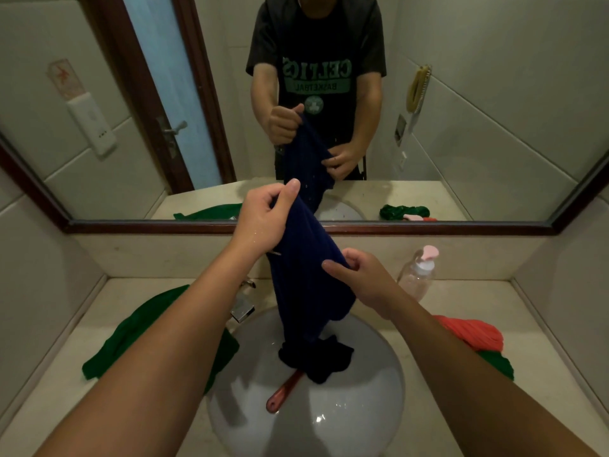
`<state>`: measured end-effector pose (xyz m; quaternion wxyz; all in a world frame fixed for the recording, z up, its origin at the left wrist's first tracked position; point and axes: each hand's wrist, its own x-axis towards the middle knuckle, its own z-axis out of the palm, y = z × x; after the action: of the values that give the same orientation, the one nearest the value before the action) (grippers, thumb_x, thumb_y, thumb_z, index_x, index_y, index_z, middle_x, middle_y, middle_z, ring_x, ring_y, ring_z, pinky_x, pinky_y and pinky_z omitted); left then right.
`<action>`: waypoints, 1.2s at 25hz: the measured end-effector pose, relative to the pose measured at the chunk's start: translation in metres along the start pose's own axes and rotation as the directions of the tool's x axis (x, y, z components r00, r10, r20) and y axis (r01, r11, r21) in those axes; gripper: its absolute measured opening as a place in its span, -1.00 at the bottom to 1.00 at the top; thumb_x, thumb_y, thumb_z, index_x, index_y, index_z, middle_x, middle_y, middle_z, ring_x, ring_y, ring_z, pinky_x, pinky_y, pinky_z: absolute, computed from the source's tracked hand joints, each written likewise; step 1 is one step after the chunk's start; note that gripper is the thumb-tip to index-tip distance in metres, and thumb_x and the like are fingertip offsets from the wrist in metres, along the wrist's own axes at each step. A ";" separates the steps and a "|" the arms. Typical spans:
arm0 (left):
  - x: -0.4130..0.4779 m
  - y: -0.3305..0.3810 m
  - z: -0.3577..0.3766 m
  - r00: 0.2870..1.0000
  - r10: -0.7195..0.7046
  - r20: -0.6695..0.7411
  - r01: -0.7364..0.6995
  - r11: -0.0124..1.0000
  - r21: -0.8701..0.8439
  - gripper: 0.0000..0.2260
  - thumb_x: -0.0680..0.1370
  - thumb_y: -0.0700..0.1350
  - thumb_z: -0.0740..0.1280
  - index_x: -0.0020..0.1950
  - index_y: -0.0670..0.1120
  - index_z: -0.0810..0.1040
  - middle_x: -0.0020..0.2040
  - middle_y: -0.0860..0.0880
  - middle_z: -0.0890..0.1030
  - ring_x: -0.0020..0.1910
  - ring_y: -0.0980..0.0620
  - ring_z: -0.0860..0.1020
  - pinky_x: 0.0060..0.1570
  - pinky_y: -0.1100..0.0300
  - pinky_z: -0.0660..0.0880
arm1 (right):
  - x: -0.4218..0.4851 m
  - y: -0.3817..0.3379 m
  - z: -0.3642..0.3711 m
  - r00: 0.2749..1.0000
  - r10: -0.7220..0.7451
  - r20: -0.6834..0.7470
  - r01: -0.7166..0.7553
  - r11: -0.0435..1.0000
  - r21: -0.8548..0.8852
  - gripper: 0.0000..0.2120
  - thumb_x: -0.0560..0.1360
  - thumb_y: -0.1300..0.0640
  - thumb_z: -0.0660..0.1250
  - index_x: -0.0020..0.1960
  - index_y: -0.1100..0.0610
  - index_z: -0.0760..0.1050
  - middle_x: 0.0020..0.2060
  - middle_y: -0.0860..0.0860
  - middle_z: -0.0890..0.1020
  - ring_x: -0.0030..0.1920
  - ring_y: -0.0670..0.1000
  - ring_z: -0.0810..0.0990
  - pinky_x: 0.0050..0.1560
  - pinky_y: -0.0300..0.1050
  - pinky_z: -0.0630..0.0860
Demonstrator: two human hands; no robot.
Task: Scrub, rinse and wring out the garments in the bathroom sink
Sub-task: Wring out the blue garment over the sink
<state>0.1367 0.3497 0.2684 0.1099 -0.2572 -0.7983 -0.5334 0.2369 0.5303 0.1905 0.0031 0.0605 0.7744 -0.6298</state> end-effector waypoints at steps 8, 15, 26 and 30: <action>-0.002 -0.018 -0.019 0.998 -0.045 -0.053 0.046 0.999 0.024 -0.53 0.71 0.03 0.19 -0.26 -0.29 0.47 -0.37 -0.09 0.44 -0.37 0.12 0.39 -0.29 0.16 0.32 | -0.003 0.002 -0.014 0.996 0.015 -0.093 -0.020 0.999 -0.050 -0.73 0.54 -0.04 0.47 0.01 0.15 0.54 -0.18 0.07 0.69 -0.15 0.12 0.67 -0.13 0.09 0.58; -0.023 -0.007 0.031 0.986 -0.163 0.034 0.167 0.973 -0.160 -0.63 0.65 0.20 0.00 -0.03 0.01 0.47 -0.12 0.07 0.55 -0.17 0.25 0.51 -0.07 0.19 0.41 | 0.002 -0.071 0.009 0.965 -0.178 -0.193 0.215 0.958 0.191 -0.85 0.55 0.22 0.47 0.03 0.20 0.51 -0.15 0.10 0.66 -0.11 0.08 0.65 -0.05 0.01 0.60; -0.011 0.030 0.070 0.885 -0.466 -0.001 0.441 0.839 -0.320 -0.39 0.60 0.41 0.00 0.16 -0.08 0.50 -0.04 -0.01 0.61 -0.07 0.07 0.58 -0.02 0.09 0.45 | -0.008 -0.064 -0.006 0.968 -0.078 -0.239 0.139 0.959 0.247 -0.68 0.75 0.02 0.08 0.33 0.08 0.52 0.11 0.08 0.66 0.10 -0.06 0.66 0.07 -0.24 0.59; 0.023 0.034 0.061 0.690 -0.707 0.156 0.656 0.519 -0.548 -0.15 0.39 0.58 0.08 0.37 -0.04 0.49 0.21 -0.11 0.63 0.16 -0.12 0.62 0.24 -0.13 0.51 | -0.015 -0.024 0.027 0.998 -0.016 -0.068 0.026 0.986 0.162 -0.78 0.70 0.00 0.24 0.26 0.05 0.52 0.04 0.04 0.70 0.10 0.04 0.67 0.08 -0.17 0.63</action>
<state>0.1408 0.4218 0.2809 -0.1548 0.0793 -0.6332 -0.7542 0.2477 0.4978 0.2090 -0.0341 0.0732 0.7206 -0.6886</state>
